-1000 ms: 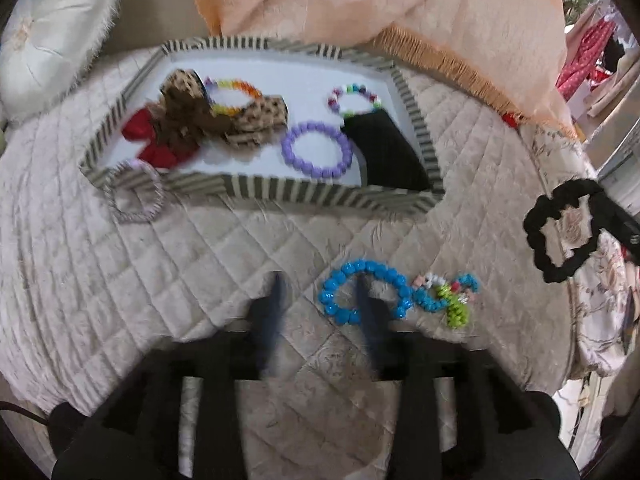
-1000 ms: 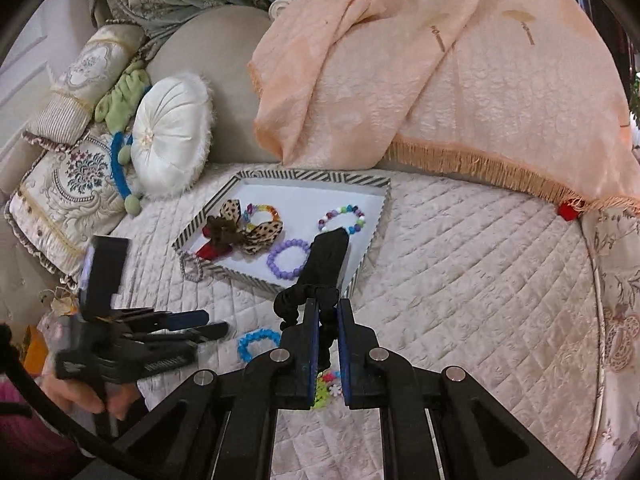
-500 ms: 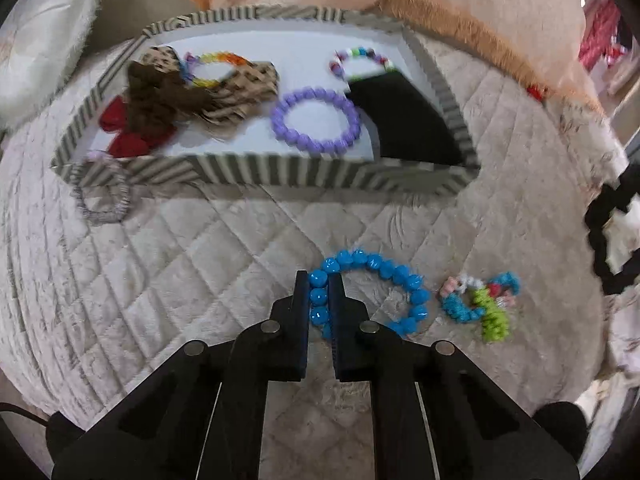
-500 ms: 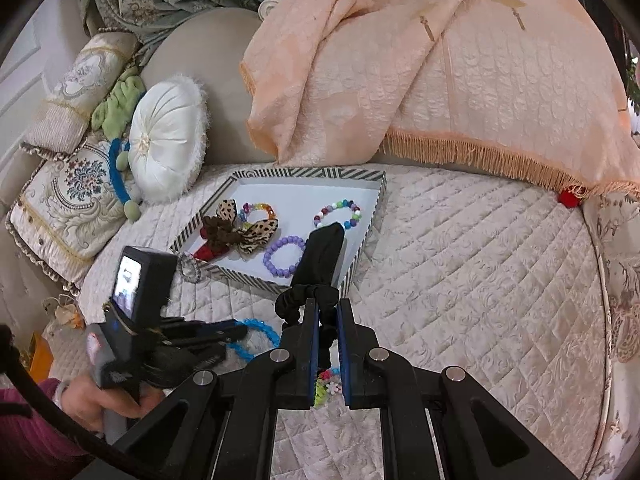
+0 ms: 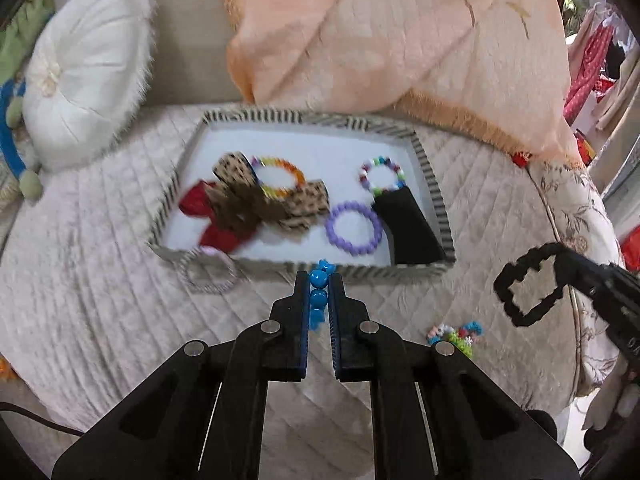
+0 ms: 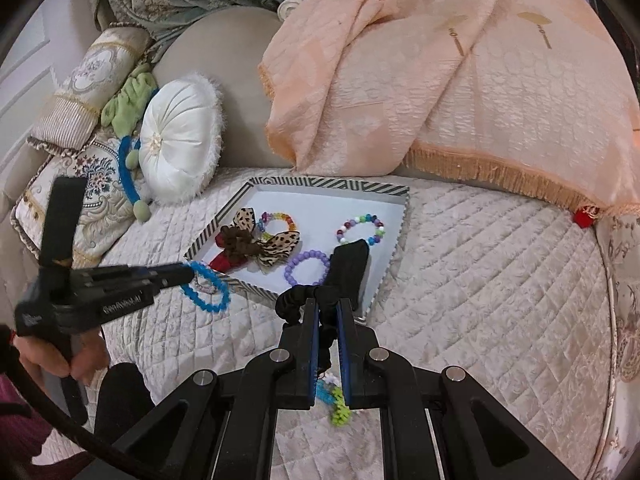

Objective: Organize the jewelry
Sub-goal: 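Carry the blue bracelet and scrunchie into the tray and open both grippers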

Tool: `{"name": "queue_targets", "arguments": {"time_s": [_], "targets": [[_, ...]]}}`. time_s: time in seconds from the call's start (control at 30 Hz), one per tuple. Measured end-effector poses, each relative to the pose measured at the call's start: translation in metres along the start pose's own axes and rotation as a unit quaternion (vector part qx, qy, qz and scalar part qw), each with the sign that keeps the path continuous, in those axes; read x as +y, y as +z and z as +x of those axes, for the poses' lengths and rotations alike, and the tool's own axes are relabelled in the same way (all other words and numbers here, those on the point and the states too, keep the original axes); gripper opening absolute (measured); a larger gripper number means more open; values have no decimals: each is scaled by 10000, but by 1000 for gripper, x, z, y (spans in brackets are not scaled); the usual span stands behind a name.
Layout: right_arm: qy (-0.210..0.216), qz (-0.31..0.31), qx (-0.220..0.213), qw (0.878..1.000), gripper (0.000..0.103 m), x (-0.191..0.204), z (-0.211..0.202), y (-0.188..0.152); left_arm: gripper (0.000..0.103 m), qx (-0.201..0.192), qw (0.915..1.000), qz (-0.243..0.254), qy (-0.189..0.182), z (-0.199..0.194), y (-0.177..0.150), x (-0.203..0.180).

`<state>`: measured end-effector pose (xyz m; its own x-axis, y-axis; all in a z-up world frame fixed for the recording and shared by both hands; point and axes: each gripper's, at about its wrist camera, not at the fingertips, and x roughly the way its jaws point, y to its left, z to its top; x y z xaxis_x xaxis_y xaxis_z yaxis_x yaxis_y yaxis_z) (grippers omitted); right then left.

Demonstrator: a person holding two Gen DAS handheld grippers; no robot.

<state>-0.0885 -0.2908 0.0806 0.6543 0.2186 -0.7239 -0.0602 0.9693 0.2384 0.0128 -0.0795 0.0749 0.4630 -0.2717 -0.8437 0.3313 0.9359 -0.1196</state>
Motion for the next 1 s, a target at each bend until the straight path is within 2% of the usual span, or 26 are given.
{"name": "queue_targets", "arguments": {"time_s": [0.27, 0.5, 0.77, 1.0], "targets": [[84, -61, 78, 9999, 8, 13, 24, 18, 7, -191, 9995, 89, 239, -4, 22, 8], [82, -45, 158, 9998, 8, 12, 54, 43, 7, -196, 9991, 148, 338, 13, 48, 9], [70, 69, 249, 9996, 8, 4, 99, 72, 7, -84, 9992, 50, 378, 55, 89, 6], [62, 373, 550, 9978, 8, -14, 160, 90, 7, 53, 9997, -72, 232, 99, 122, -1]]}}
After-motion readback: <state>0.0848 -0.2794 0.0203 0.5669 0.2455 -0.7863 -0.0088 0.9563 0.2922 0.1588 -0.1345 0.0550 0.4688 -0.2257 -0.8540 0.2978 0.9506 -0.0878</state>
